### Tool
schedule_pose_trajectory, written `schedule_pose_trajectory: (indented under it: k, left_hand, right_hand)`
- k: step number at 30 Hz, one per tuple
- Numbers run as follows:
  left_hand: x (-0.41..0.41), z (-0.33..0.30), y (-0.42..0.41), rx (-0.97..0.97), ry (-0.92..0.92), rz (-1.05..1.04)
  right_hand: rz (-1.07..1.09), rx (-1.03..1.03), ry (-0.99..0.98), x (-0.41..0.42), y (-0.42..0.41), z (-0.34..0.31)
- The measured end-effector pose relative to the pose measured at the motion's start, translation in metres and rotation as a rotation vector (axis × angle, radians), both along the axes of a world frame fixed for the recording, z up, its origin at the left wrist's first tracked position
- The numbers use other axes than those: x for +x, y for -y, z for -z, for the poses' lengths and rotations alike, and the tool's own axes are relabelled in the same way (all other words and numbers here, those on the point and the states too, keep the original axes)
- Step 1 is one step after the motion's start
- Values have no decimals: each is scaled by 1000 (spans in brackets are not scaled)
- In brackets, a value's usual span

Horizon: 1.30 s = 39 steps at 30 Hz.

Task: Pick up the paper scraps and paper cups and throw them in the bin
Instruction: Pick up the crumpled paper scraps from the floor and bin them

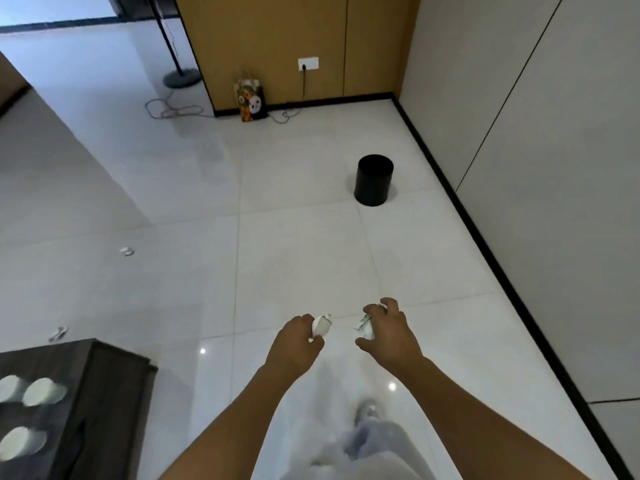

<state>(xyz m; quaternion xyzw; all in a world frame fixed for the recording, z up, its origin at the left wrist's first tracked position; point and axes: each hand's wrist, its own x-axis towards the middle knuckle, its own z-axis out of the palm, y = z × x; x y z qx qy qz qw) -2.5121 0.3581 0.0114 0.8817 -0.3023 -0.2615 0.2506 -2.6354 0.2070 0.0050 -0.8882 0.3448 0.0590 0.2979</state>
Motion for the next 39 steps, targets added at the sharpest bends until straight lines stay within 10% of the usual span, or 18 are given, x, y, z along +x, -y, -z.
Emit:
schedule_pose_trajectory:
  k: [14,39]
  left_hand:
    - [178,-22,345,-80,-15,36]
    - [546,14,713,-18,-56,157]
  right_hand:
    - [106,-46,40,167,337,-20]
    - [264,56,-59,507,689,16]
